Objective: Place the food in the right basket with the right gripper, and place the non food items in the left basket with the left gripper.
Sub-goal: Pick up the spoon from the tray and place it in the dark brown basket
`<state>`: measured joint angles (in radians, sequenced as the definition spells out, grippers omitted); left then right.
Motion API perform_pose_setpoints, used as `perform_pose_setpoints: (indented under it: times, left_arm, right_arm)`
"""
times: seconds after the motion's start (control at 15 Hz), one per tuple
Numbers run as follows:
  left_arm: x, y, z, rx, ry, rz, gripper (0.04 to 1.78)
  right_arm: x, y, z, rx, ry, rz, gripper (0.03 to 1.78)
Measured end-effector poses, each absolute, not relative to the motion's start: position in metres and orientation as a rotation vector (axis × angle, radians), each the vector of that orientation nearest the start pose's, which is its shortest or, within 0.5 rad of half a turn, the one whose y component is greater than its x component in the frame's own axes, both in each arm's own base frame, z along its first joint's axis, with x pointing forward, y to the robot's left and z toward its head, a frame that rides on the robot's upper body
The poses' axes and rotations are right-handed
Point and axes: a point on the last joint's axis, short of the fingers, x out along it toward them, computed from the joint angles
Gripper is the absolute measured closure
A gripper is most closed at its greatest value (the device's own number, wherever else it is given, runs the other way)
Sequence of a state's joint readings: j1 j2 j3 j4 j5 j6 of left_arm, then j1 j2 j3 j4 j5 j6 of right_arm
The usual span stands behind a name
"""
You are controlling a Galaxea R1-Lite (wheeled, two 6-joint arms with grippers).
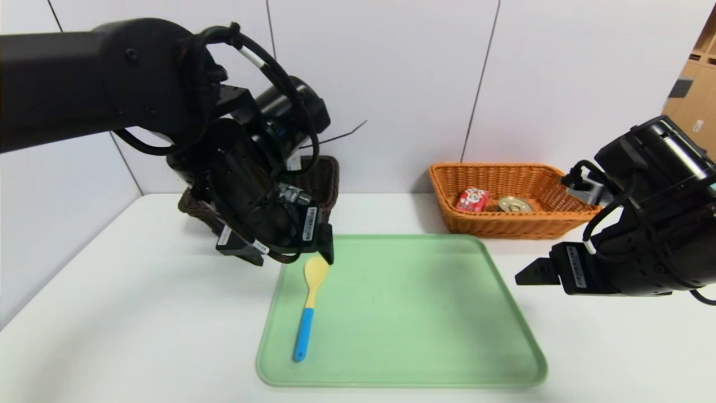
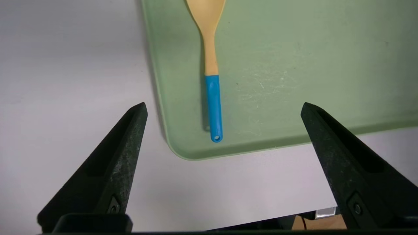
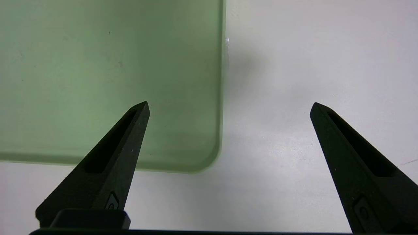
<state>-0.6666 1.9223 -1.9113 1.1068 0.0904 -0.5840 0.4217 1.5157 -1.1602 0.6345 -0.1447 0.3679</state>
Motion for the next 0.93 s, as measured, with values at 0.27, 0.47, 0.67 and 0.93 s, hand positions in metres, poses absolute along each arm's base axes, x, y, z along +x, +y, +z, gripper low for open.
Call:
perform_pose_setpoints:
  times: [0.27,0.47,0.67,0.93]
  left_arm:
    - [0.259,-0.217,0.243,-0.048,1.202,-0.196,0.15]
    - [0.265,-0.226,0.227,-0.019,1.242,-0.184,0.15]
    - [0.272,-0.231,0.212,-0.005,1.278,-0.161,0.14]
    - [0.276,-0.237,0.200,-0.025,1.309,-0.123,0.13]
  right_arm:
    - [0.211,0.091,0.224,0.059,0.980,0.072,0.11]
    - [0.212,0.091,0.223,0.060,0.980,0.073,0.11]
    - [0.212,0.091,0.223,0.060,0.981,0.072,0.11]
    - [0.212,0.091,0.223,0.060,0.981,0.072,0.11]
